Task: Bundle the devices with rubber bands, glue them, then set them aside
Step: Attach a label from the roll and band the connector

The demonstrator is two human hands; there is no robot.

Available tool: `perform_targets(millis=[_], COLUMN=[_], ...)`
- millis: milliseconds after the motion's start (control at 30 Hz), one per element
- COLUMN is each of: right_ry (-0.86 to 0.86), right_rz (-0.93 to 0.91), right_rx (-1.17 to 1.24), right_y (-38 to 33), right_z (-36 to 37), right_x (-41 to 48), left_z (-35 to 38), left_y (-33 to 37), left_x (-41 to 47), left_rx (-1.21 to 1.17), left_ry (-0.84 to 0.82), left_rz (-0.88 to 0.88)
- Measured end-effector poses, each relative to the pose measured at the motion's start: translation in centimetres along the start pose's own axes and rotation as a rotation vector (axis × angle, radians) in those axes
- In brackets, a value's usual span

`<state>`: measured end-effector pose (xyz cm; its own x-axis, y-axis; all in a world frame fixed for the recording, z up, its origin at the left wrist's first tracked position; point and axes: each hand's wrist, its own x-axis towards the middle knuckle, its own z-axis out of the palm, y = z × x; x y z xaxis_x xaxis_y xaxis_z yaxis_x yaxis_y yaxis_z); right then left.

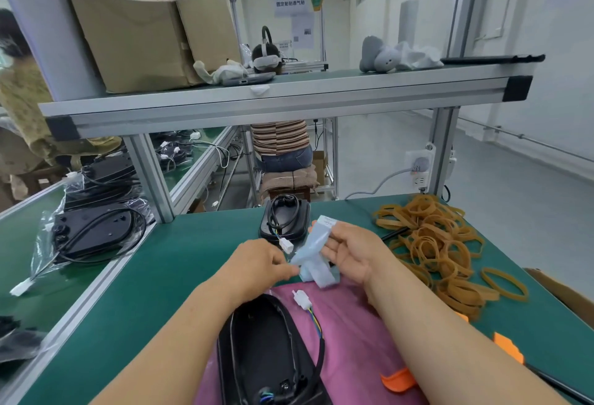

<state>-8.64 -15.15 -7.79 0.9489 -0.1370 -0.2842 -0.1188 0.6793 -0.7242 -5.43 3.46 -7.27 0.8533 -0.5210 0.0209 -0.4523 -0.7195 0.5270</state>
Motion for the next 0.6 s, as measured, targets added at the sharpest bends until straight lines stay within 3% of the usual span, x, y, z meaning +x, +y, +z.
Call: perform_targets(millis=[67, 300, 367, 467, 600], right_ry=[0.003, 0.011, -0.014, -0.039, -0.048], right_rz=[-0.03, -0.133, -0.162, -0.193, -0.129], right_rx=[-0.088, -0.215, -0.255, -0.351, -0.345], right_y=[0.3, 1.3, 1.7, 2.5, 2.6], right_z=[0.0, -0.1, 0.0, 0.2, 0.4], right_x=[-0.1, -0.5, -0.8, -1.3, -1.5], left_z=[0.4, 1.5, 1.7, 2.7, 3.3], left_y=[-0.2, 1.8, 2.5, 3.4, 2.4], left_x=[0.0, 0.2, 0.4, 1.0, 1.2], left_rx=[0.148, -0.08, -0.257, -0.446, -0.495], left_ry=[0.069, 0.596, 0.555, 0.317, 0.305], left_rz=[-0.024, -0.017, -0.037, -0.115, -0.142])
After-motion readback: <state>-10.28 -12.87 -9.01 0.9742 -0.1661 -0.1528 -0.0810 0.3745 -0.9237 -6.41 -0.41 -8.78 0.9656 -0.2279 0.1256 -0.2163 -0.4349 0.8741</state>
